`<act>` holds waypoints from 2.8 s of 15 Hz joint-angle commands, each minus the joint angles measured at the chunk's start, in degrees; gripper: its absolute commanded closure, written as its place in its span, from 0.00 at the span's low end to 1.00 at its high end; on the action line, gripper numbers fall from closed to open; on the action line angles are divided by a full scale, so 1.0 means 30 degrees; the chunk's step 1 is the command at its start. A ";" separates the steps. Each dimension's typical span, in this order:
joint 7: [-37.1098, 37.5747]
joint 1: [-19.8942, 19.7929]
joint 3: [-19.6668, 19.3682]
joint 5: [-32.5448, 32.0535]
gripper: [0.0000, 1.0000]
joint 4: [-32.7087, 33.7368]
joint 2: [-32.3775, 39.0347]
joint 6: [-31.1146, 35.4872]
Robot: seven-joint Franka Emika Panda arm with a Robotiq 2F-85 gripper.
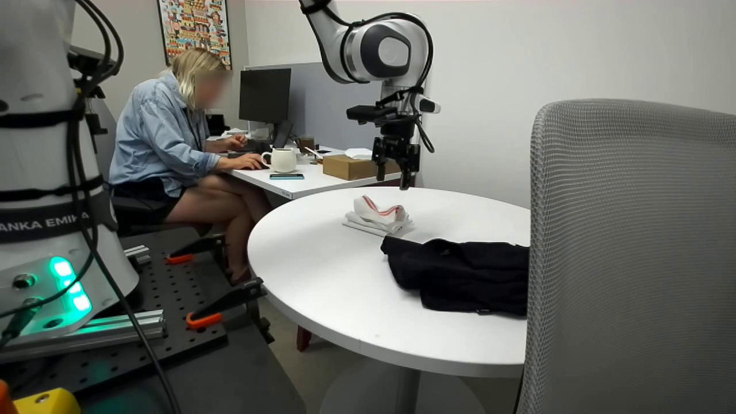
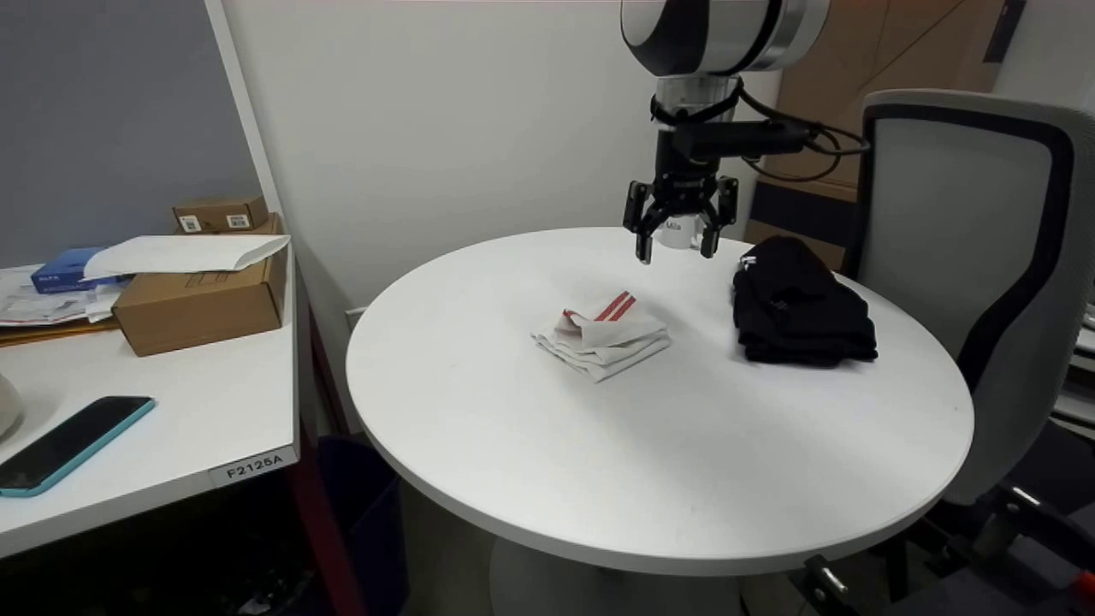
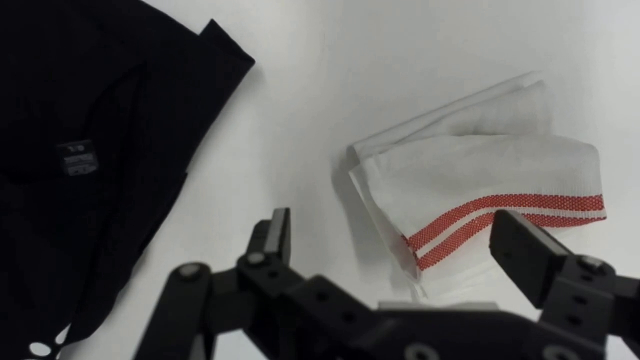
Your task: Put the shirt on the table, unfold the white cloth then unfold the shirt.
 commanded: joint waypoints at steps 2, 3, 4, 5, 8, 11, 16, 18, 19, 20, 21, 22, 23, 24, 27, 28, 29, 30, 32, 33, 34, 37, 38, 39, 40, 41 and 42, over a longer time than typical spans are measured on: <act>0.0622 0.0269 0.0027 0.0854 0.00 0.0327 0.0565 0.0292; 0.0772 0.0289 0.0083 0.1121 0.00 0.0315 0.0603 0.0252; 0.0894 0.0318 0.0118 0.1331 0.00 0.0288 0.0624 0.0266; 0.0986 0.0342 0.0155 0.1526 0.00 0.0269 0.0640 0.0233; 0.1540 0.0536 0.0071 0.1629 0.00 0.0290 0.0869 0.0363; 0.2546 0.0889 -0.0154 0.1184 0.00 0.0381 0.1502 0.0576; 0.4167 0.1698 -0.0703 0.0444 0.00 0.0134 0.2249 0.2346; 0.4985 0.2220 -0.1240 -0.0188 0.00 -0.0009 0.2519 0.3625; 0.5273 0.2410 -0.1434 -0.0359 0.00 -0.0023 0.2654 0.4029; 0.5461 0.2551 -0.1572 -0.0465 0.00 -0.0001 0.2806 0.4272; 0.5429 0.2561 -0.1542 -0.0336 0.00 0.0025 0.2935 0.4284; 0.5442 0.2596 -0.1522 -0.0236 0.00 0.0063 0.3055 0.4174; 0.5556 0.2727 -0.1605 -0.0278 0.00 0.0075 0.3160 0.4110; 0.5595 0.2780 -0.1603 -0.0234 0.00 0.0072 0.3224 0.4072; 0.5626 0.2820 -0.1510 -0.0044 0.00 0.0136 0.3312 0.4008; 0.5618 0.2816 -0.1493 0.0001 0.00 0.0164 0.3337 0.4012; 0.5592 0.2782 -0.1462 0.0070 0.00 0.0219 0.3391 0.3975; 0.5590 0.2772 -0.1463 0.0090 0.00 0.0278 0.3460 0.3904; 0.5324 0.2584 -0.1240 0.0380 0.00 0.0378 0.3560 0.3564; 0.5291 0.2573 -0.1217 0.0433 0.00 0.0385 0.3593 0.3543; 0.5276 0.2562 -0.1200 0.0492 0.00 0.0396 0.3613 0.3534; 0.5135 0.2457 -0.1074 0.0734 0.00 0.0450 0.3641 0.3458; 0.5082 0.2422 -0.1027 0.0817 0.00 0.0450 0.3629 0.3440; 0.5005 0.2381 -0.0974 0.0889 0.00 0.0467 0.3627 0.3400; 0.4965 0.2358 -0.0938 0.0950 0.02 0.0474 0.3626 0.3396; 0.4913 0.2328 -0.0898 0.1022 0.05 0.0487 0.3641 0.3409; 0.4859 0.2289 -0.0851 0.1098 0.03 0.0515 0.3674 0.3399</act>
